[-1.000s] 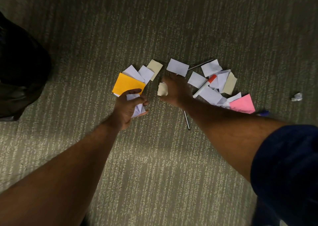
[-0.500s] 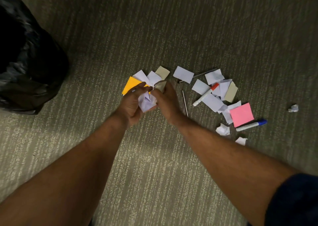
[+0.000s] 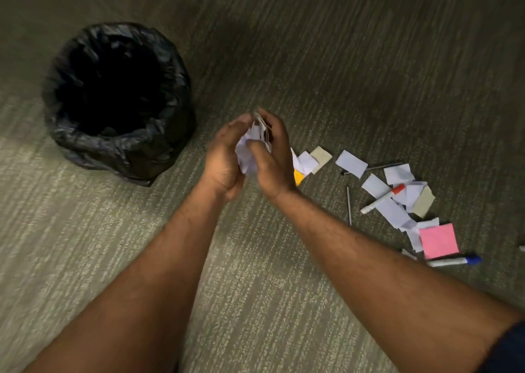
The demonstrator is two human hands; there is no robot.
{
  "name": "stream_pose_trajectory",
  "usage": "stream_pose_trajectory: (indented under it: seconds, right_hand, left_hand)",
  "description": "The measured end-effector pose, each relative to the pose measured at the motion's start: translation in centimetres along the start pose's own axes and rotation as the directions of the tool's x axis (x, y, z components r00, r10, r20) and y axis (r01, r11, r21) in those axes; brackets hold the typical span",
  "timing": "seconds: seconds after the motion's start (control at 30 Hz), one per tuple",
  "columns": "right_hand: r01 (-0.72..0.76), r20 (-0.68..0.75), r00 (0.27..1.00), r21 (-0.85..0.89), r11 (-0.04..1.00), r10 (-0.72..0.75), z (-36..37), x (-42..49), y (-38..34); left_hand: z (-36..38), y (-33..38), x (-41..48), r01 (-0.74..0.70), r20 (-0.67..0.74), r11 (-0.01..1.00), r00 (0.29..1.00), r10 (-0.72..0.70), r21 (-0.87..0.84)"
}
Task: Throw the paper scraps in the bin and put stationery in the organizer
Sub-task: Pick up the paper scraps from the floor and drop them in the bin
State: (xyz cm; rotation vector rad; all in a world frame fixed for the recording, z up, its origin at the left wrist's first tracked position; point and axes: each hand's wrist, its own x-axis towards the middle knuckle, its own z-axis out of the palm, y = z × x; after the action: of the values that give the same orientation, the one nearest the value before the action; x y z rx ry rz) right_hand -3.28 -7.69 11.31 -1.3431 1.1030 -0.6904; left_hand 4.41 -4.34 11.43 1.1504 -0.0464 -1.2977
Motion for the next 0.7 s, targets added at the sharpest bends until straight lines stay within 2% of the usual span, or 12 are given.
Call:
stream_pose_trajectory:
  seconds: [0.13, 0.27, 0.37, 0.47, 0.53, 0.63, 0.7]
  right_hand:
    - [0.085, 0.018, 0.996, 0.031, 0.996, -0.085, 4.9, 1.2, -4.1]
    - [0.069, 0.115, 0.99, 0.095, 0.993, -0.08, 10.1, 2.4, -7.8]
    - [0.09, 0.192, 0.975, 0.105, 0.99, -0.109, 13.7, 3.0, -9.2]
    - [0.081, 0.307, 0.948, 0.009, 0.997, -0.08, 16.3, 4.0, -9.3]
    - [0.092, 0.373, 0.926, -0.091, 0.992, -0.052, 17.0, 4.7, -9.1]
    - [0.156, 0.361, 0.928, -0.14, 0.978, -0.096, 16.5, 5.4, -7.8]
    - [0.191, 0.365, 0.922, -0.141, 0.971, -0.128, 14.9, 5.2, -6.7]
  left_hand:
    - [-1.7, 5.5, -0.1, -0.157, -0.119, 0.987, 0.98, 0.158, 0.014]
    - [-3.9, 11.2, -0.5, -0.256, -0.048, 0.965, 0.966, 0.254, -0.06]
    - [-5.8, 14.3, -0.9, -0.314, -0.093, 0.949, 0.946, 0.31, -0.032]
    - [-8.0, 16.5, -1.0, -0.306, -0.175, 0.952, 0.937, 0.303, 0.013]
    - [-9.6, 17.3, -1.2, -0.281, -0.18, 0.957, 0.94, 0.289, 0.068]
    - [-11.9, 17.7, -1.7, -0.206, -0.291, 0.941, 0.914, 0.282, 0.267]
    - [-13.5, 17.5, -1.7, -0.167, -0.345, 0.93, 0.895, 0.283, 0.329]
